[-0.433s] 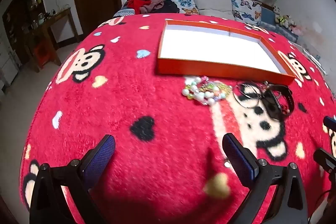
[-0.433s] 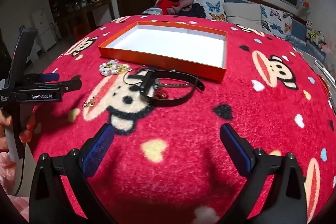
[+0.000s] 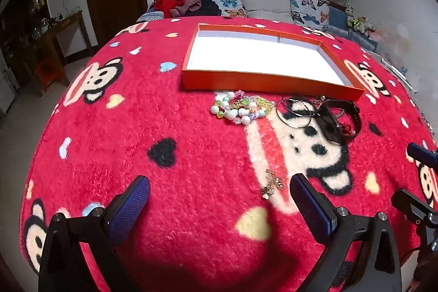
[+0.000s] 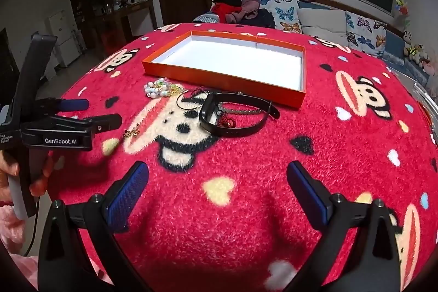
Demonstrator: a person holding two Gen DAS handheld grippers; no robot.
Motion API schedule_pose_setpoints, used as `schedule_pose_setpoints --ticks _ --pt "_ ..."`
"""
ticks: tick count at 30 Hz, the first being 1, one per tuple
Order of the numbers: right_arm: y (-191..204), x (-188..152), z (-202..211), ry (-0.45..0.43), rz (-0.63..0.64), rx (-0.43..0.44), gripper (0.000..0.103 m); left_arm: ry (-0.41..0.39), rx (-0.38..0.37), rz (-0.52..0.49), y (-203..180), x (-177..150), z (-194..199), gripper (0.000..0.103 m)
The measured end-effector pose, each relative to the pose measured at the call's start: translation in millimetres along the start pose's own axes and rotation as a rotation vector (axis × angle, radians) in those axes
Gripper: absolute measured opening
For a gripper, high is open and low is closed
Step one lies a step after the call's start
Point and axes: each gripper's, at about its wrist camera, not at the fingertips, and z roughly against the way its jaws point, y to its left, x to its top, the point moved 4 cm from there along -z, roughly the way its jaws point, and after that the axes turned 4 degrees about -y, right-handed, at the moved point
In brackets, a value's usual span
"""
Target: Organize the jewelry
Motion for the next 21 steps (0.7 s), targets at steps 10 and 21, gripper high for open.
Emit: schedule_pose_setpoints --ticks 10,21 --pt "1.5 -0.1 7.8 -0.011 -0.001 -0.002 0.101 -0.015 -0.016 0.007 -0.6 -4.6 11.0 0.103" --pt "5.1 0.1 7.5 -0.011 0.002 0.003 0.101 -0.018 -0.031 0.005 -4.3 -8.1 13.9 0.103"
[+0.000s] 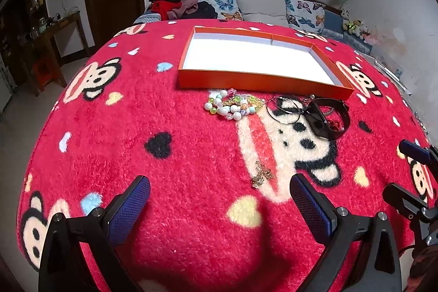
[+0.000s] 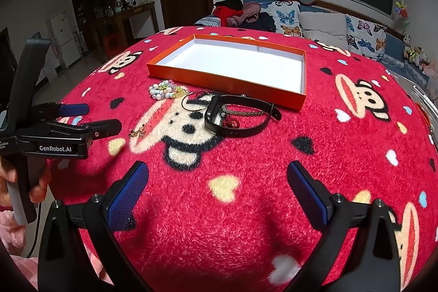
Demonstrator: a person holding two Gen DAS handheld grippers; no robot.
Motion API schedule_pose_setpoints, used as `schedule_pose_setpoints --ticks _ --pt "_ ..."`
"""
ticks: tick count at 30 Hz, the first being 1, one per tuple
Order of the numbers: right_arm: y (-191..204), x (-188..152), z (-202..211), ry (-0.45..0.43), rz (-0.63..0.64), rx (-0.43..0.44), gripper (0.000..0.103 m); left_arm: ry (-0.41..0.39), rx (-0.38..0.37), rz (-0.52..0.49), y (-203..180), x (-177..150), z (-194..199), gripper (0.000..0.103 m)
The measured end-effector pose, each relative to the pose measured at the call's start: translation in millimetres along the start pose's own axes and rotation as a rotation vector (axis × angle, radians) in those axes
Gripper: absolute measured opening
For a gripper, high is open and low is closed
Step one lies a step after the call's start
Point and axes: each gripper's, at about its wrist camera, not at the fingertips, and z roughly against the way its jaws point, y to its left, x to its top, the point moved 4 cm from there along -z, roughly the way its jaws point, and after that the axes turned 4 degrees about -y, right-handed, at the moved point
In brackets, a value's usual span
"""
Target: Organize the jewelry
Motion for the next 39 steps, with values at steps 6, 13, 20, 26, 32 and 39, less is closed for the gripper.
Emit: schedule_pose_setpoints --ticks 6,13,20,26,32,39 --pt "0.9 -0.7 -1.4 0.004 -0.001 0.002 0.101 0.006 -0.004 0.002 -3.8 -0.5 -2.9 0.103" --pt "-2.0 -1.9 -4.6 0.008 -0.014 0.000 0.101 0.002 0.002 -0.003 -5.2 -0.1 -4.9 0.103" --pt "-7.7 -3.7 -9.6 0.019 -0.027 0.002 0.101 0.004 -0.002 -0.018 -8.9 -1.1 -7.4 0.103" --pt "-13.5 -0.7 -15.3 0.031 -0.030 0.001 0.101 0.005 -0.002 -0.026 -11.2 0.1 -9.9 0.103" --pt "-19.2 -0.5 -20.7 0.043 -0.054 0.012 0.099 0.013 -0.002 -0.030 -11.2 -0.4 -15.0 0.103" --pt "-21.7 4.8 -28.9 0.063 -0.061 0.027 0.087 0.013 -0.011 -0.041 -14.2 0.4 -18.5 0.103"
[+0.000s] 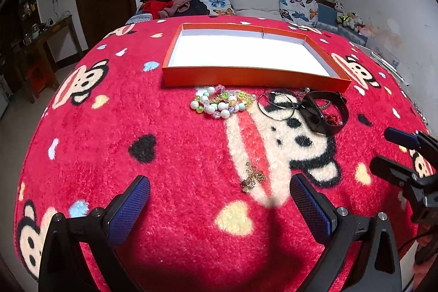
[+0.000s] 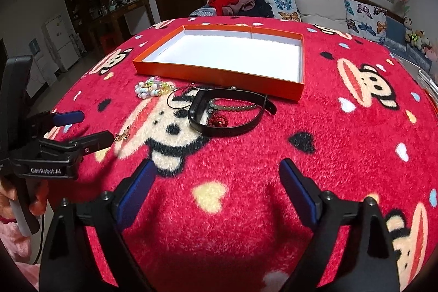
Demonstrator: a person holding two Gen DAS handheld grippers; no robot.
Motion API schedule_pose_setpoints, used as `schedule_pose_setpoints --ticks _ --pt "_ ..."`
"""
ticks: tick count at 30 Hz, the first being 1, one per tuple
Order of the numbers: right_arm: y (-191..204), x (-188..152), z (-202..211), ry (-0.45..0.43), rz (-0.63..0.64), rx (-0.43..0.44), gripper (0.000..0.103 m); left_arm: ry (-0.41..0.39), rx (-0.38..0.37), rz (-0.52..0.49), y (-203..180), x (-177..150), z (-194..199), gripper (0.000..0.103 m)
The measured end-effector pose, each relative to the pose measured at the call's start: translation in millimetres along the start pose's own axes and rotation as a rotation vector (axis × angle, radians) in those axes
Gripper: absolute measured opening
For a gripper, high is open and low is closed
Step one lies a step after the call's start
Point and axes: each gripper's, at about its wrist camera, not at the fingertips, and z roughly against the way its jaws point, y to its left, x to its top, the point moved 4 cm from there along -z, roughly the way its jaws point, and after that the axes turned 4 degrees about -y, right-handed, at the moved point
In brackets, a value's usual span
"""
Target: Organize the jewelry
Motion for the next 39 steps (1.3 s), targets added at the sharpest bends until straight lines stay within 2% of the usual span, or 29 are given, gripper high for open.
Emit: schedule_pose_setpoints --ticks 6,11,15,19,24,29,30,34,39 --pt "-1.1 11.3 -7.2 0.002 0.011 0.012 0.077 0.003 0.001 -0.009 -0.6 0.2 -3.8 0.103" --pt "-4.1 20.8 -16.0 0.015 0.008 0.026 0.057 0.007 -0.005 -0.010 0.1 0.1 -7.4 0.103" --pt "-6.0 28.8 -24.2 0.026 0.026 0.030 0.044 0.000 -0.015 -0.016 0.3 1.2 -8.6 0.103" --pt "-9.1 35.3 -34.2 0.045 0.044 0.033 0.034 -0.005 -0.037 -0.037 -3.2 1.7 -9.3 0.091" --pt "-5.6 39.1 -46.5 0.081 0.072 0.069 0.031 -0.011 -0.063 -0.077 -10.4 0.4 -11.3 0.083" --pt "-1.4 37.0 -60.6 0.122 0.103 0.092 0.028 -0.010 -0.103 -0.115 -17.8 -2.0 -14.1 0.066" --pt "-1.3 37.2 -62.5 0.127 0.104 0.095 0.027 -0.006 -0.113 -0.119 -18.6 -2.3 -15.3 0.060" --pt "-1.3 37.2 -67.8 0.145 0.112 0.107 0.019 0.001 -0.143 -0.122 -19.1 -3.1 -17.5 0.046" --pt "-0.3 37.2 -69.8 0.150 0.122 0.107 0.019 0.007 -0.187 -0.138 -18.7 -3.7 -16.9 0.028"
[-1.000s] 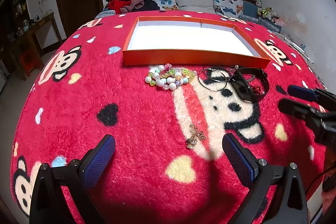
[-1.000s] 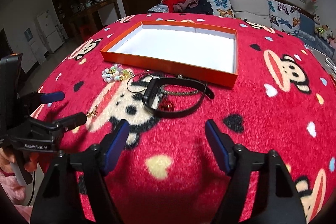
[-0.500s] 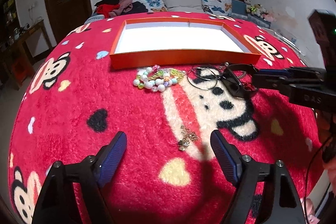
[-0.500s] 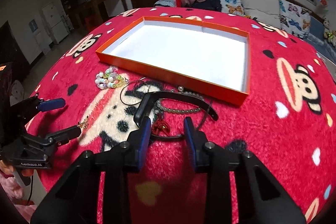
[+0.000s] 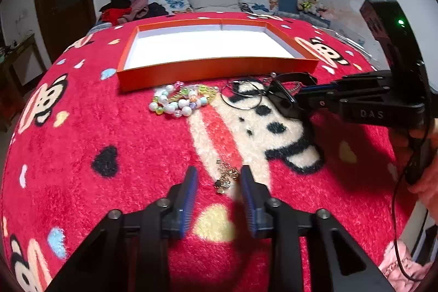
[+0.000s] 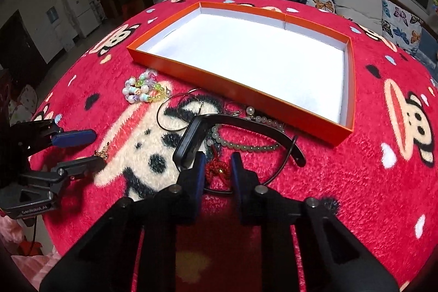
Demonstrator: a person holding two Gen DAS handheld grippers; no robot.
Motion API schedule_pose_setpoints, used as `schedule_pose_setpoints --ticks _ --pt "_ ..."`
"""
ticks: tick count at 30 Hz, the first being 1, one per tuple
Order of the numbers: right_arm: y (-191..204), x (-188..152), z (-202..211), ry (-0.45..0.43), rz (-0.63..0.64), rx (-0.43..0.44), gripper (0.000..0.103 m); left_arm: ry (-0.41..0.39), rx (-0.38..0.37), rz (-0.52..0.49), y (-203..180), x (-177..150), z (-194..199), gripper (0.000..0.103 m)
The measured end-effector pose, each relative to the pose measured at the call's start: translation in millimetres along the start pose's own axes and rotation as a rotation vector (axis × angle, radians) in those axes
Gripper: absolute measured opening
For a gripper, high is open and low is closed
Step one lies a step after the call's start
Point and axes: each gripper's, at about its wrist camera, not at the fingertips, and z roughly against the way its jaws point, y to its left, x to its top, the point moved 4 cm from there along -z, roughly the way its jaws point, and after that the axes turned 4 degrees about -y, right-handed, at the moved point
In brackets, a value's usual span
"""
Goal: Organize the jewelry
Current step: 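Grasp the gold pendant with the left tool while the right tool grasps the red tassel pendant, then carry both pendants over the orange tray and open both tools to drop them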
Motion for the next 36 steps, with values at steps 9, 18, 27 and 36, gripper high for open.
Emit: schedule_pose_setpoints --ticks 9,18,27,36 --pt "-0.6 -0.9 -1.1 0.004 -0.005 0.002 0.019 0.003 -0.008 -0.067 -6.0 -4.6 2.2 0.022" --pt "0.7 -0.6 -2.2 -0.008 -0.002 -0.010 0.016 -0.013 -0.018 -0.079 -6.1 -6.3 3.1 0.012" --pt "-0.8 -0.4 8.1 -0.035 -0.021 -0.001 0.014 -0.035 -0.041 -0.031 3.0 -0.8 16.2 0.011" --pt "-8.7 12.8 30.1 -0.091 -0.054 0.010 0.014 -0.120 -0.054 -0.040 5.9 34.2 43.9 0.011"
